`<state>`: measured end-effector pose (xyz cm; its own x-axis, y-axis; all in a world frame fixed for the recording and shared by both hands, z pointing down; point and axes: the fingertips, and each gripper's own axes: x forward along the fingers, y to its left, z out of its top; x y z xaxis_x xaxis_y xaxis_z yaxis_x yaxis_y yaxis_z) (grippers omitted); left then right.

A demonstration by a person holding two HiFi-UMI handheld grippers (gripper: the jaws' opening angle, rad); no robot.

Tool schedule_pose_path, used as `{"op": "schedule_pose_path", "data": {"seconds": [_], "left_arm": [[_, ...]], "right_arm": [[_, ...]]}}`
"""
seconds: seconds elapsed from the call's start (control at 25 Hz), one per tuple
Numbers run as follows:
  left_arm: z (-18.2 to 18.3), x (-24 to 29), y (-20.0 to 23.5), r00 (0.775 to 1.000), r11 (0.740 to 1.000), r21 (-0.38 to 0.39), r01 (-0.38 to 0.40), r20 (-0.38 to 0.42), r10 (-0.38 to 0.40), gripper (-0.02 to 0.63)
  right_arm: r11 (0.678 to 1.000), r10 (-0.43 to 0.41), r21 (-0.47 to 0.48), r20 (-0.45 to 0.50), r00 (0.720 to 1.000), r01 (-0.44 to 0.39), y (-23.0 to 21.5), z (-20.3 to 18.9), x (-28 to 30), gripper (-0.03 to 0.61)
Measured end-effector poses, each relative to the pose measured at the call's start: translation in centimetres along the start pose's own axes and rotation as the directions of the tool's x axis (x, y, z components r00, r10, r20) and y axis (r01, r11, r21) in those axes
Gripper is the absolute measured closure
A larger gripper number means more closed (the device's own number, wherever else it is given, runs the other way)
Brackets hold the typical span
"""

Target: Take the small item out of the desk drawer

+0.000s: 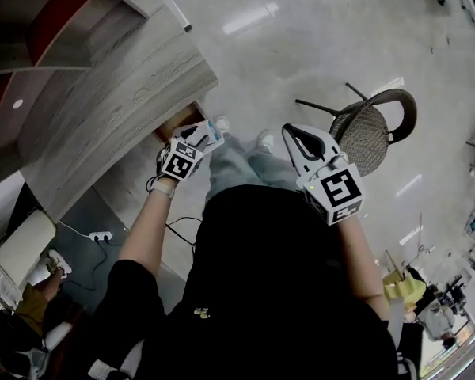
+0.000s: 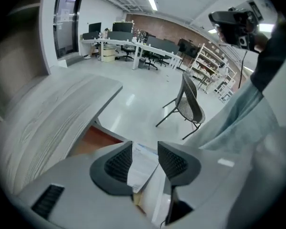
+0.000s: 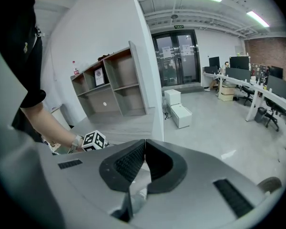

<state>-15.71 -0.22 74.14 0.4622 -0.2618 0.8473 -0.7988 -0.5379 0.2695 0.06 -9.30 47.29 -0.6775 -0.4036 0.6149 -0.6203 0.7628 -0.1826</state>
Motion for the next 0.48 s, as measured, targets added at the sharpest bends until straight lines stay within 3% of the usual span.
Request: {"op": "schedule_pose_path", "data": {"seconds": [0.48], "left_arm": [[-4.2, 5.8, 2.5, 0.967, 0.976, 0.156, 0.154, -0.225, -0.117, 0.334]], "right_arm": [[0.983, -0.152, 0.091, -0.072, 0.986, 0.158, -2.1, -2.3, -0.3, 0.581]]}}
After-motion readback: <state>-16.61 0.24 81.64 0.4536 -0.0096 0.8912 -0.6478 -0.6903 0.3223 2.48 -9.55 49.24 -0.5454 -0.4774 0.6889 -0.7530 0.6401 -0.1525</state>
